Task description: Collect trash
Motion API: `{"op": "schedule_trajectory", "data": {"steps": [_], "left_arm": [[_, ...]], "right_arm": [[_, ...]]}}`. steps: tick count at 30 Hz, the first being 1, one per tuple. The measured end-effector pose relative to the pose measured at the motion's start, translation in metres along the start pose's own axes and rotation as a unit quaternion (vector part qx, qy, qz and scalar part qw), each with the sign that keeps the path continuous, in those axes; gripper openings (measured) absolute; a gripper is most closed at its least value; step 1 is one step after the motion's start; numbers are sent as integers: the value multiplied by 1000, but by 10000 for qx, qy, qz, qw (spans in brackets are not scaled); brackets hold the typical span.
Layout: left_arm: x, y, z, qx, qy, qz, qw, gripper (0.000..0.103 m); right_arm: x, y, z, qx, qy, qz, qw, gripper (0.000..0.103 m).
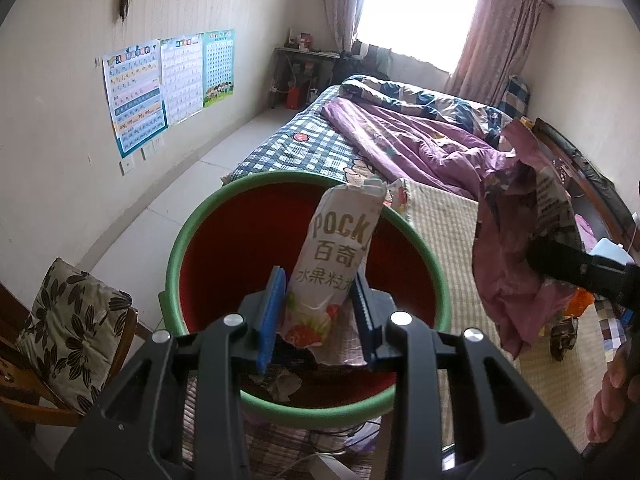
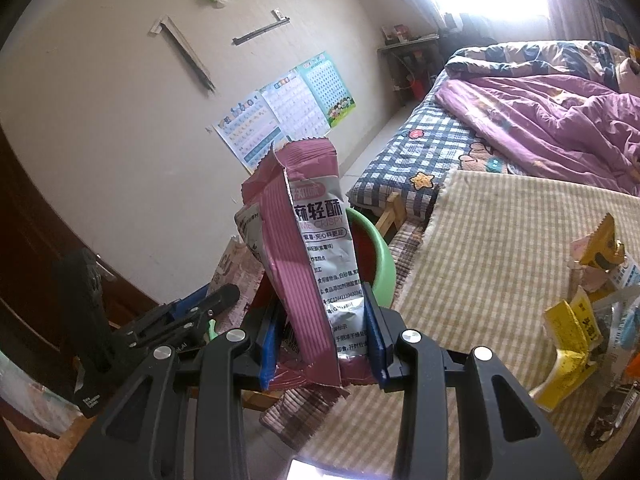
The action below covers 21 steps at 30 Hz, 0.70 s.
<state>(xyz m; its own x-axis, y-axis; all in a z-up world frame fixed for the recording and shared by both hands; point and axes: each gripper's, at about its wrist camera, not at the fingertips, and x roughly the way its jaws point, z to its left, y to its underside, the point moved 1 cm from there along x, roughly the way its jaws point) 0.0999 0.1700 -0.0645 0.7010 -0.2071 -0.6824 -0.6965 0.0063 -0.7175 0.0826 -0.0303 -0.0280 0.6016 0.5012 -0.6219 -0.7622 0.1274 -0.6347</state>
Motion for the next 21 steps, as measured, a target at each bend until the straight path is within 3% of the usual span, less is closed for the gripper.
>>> {"op": "schedule_trajectory", "data": {"steps": [21], "left_arm": [[26, 0, 3, -9, 19, 268, 9996, 32]], "right_arm": [[48, -10, 17, -75, 22, 243, 9997, 36]]}}
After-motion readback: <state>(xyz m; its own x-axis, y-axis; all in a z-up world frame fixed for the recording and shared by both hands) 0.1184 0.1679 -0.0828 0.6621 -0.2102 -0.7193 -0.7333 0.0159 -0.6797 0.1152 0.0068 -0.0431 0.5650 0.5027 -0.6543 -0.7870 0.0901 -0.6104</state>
